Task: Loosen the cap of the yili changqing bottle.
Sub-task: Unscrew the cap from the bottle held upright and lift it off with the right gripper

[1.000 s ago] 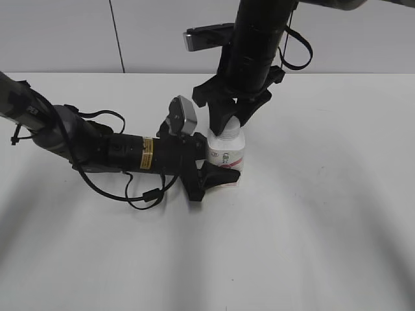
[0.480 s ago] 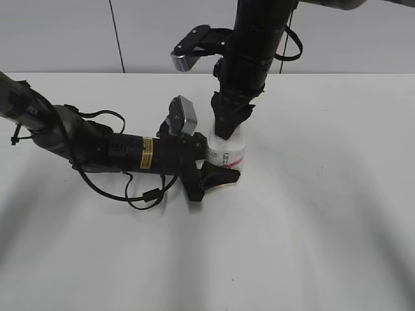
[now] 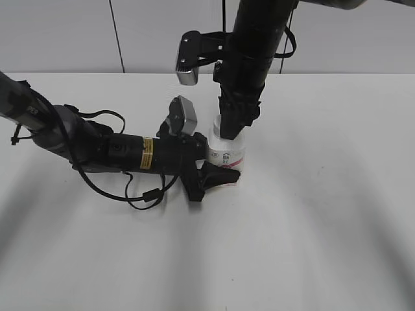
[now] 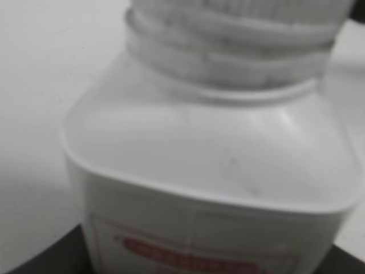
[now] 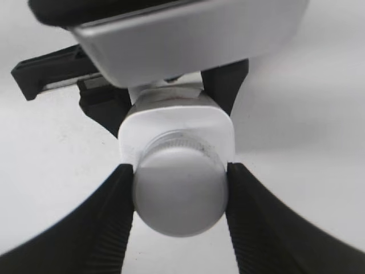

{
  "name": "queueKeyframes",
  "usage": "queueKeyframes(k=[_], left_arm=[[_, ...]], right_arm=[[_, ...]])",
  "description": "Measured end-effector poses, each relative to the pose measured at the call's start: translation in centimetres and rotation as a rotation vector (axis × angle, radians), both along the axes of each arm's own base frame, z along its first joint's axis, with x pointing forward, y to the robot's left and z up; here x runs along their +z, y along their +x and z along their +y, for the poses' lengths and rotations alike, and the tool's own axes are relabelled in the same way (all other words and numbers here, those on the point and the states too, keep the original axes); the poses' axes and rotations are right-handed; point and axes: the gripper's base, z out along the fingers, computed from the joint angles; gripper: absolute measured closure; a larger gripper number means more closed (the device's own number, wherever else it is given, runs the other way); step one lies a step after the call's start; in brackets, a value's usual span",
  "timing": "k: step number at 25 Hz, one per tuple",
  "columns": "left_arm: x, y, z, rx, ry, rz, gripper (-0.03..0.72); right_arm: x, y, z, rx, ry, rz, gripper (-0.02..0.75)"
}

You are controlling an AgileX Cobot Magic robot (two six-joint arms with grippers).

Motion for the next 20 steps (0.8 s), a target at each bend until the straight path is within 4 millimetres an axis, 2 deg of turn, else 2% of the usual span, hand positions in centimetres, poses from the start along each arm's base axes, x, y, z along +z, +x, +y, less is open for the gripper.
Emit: queueKeyframes(k=[8, 20], left_arm=[[0.01, -0.01, -0.01, -0.001, -0.002, 0.000, 0.283], [0.02, -0.01, -0.01, -0.002, -0.002, -0.001, 0.284]], right_arm=[[0.01, -0.01, 0.03, 0.125, -0.002, -0.027, 0.343], [0.01, -0.01, 0.04, 0.146, -0.002, -0.032, 0.343]])
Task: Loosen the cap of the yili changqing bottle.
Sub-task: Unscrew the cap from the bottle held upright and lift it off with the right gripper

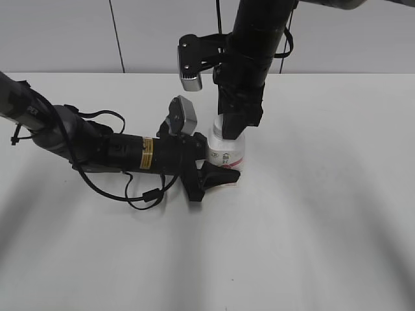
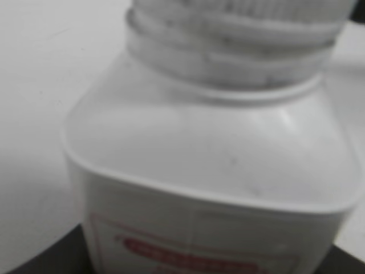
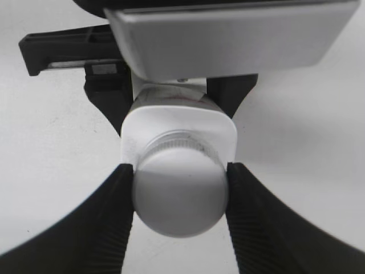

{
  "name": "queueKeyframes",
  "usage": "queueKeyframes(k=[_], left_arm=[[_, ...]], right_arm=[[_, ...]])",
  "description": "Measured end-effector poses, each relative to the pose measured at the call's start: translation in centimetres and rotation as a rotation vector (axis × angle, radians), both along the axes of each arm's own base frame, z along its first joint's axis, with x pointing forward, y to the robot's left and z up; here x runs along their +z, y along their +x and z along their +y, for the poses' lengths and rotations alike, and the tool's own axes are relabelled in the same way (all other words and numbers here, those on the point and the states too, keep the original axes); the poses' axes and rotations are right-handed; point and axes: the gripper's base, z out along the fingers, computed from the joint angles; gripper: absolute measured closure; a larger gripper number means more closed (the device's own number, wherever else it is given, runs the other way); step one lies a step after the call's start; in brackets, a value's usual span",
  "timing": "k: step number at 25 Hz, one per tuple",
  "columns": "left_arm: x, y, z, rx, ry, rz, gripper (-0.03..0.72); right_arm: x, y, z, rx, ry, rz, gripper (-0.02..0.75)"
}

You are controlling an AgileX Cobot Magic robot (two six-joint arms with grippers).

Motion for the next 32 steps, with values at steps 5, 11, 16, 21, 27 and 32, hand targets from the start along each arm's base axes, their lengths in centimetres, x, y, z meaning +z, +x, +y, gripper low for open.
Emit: queueKeyframes(k=[5, 11, 16, 21, 27, 32], left_arm=[[0.00, 0.00, 0.00, 0.000, 0.000, 0.000, 0.284], [0.00, 0.00, 0.00, 0.000, 0.000, 0.000, 0.284], [0.00, 0.00, 0.00, 0.000, 0.000, 0.000, 0.284], [0.01, 0.00, 0.00, -0.001, -0.001, 0.000, 0.284], [0.01, 0.00, 0.00, -0.001, -0.001, 0.000, 0.284], [0.01, 0.00, 0.00, -0.001, -0.001, 0.000, 0.284]], right_arm=[[0.01, -0.02, 0.03, -0.001, 0.003, 0.002, 0.343], [0.01, -0.02, 0.04, -0.001, 0.004, 0.003, 0.343], [0.01, -0.02, 0.04, -0.005, 0.004, 0.004, 0.343], [-0.08, -0.01, 0.08, -0.009, 0.007, 0.007, 0.313], [-0.13, -0.03, 0.14, -0.028, 0.013, 0.016, 0.253], [-0.13, -0.04, 0.15, -0.073, 0.016, 0.027, 0.202]])
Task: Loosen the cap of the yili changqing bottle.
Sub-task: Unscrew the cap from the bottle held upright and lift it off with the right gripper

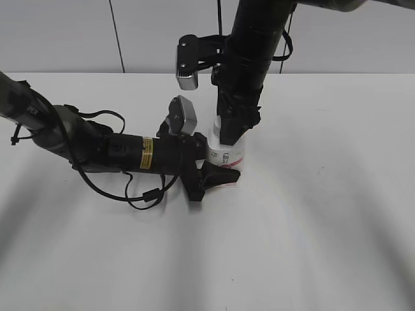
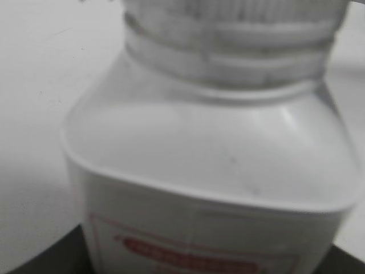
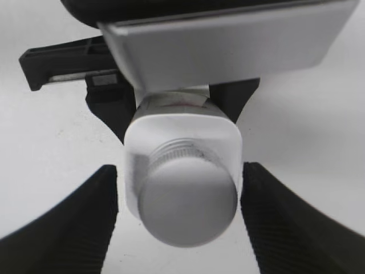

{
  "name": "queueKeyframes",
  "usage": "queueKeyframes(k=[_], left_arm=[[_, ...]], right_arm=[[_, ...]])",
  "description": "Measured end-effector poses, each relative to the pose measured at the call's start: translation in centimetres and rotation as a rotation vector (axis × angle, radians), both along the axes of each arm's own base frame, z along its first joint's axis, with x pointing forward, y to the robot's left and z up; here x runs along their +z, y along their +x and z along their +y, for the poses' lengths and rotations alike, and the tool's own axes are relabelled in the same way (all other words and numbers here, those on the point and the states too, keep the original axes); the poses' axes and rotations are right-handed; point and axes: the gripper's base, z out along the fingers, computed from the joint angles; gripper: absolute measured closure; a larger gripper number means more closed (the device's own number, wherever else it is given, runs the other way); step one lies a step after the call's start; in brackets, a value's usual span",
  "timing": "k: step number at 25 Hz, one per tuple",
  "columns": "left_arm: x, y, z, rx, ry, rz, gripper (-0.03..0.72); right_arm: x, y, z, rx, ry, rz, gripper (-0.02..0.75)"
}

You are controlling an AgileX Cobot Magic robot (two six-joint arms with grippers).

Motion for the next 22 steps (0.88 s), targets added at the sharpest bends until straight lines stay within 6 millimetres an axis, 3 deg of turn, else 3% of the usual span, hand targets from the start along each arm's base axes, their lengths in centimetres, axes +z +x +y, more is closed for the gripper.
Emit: queueKeyframes(k=[5, 15, 22], left_arm=[[0.0, 0.0, 0.0, 0.000, 0.000, 0.001, 0.284], [0.0, 0.0, 0.0, 0.001, 0.000, 0.003, 0.284], [0.0, 0.0, 0.0, 0.004, -0.002, 0.006, 0.284]], right_arm=[[0.3, -0.1, 0.0, -0.033, 0.005, 0.004, 0.193], [3.8, -0.8, -0.5, -0.125, 0.052, -0.036, 0.192], [4.7, -1.0, -0.7, -0.599, 0.094, 0.075, 0.192]])
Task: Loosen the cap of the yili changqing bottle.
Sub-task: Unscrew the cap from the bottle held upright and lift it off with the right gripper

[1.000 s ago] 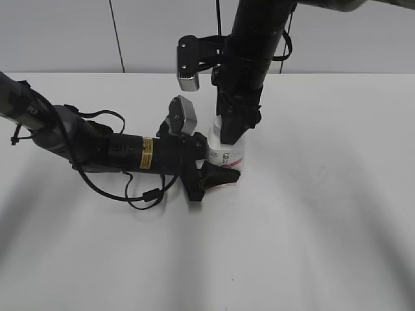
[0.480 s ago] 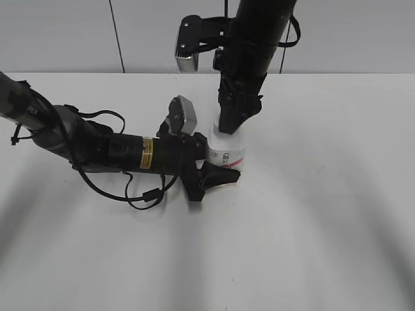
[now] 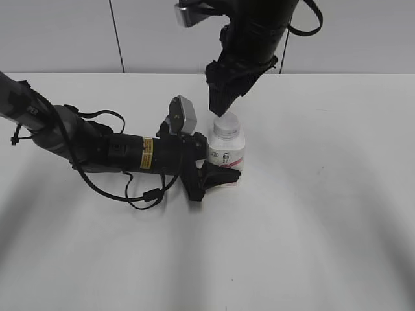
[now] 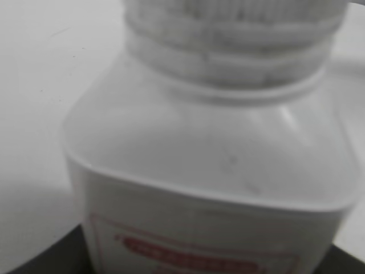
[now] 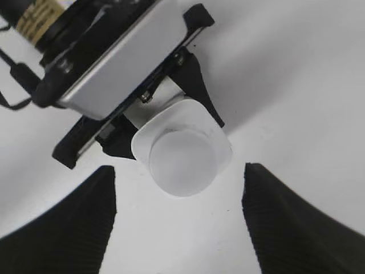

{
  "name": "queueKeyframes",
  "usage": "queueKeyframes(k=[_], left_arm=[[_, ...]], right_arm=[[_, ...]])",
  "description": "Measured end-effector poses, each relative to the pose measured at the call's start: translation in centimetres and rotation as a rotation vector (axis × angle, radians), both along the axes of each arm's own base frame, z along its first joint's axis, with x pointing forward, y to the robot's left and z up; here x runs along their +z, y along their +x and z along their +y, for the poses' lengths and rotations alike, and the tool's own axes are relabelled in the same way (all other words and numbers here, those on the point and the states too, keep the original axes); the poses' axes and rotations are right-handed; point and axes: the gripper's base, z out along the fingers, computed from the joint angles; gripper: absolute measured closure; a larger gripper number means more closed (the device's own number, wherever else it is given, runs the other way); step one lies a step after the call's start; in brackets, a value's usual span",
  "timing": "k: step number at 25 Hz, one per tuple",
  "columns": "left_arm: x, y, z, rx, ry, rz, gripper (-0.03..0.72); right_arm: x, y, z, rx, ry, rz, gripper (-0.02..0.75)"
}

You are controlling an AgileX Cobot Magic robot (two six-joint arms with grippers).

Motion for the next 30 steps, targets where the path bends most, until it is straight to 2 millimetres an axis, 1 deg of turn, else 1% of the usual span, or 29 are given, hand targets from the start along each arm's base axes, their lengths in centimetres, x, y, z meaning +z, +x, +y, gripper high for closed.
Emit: queueKeyframes(k=[6, 10, 14, 30], left_arm=[[0.00, 0.00, 0.00, 0.000, 0.000, 0.000, 0.284], [0.00, 0.00, 0.00, 0.000, 0.000, 0.000, 0.284], [0.00, 0.00, 0.00, 0.000, 0.000, 0.000, 0.284], [0.00, 0.00, 0.00, 0.000, 0.000, 0.000, 0.284]], right_arm=[[-0.03, 0.09, -0.16, -0.417, 0.037, 0.109, 0.192], [-0.08, 0.25, -0.43, -0.607, 0.038, 0.137, 0.192], [-0.27, 0.31, -0.41, -0.660, 0.042, 0.153, 0.192], [-0.35, 0.30, -0.35, -0.716, 0.052, 0.174, 0.192]])
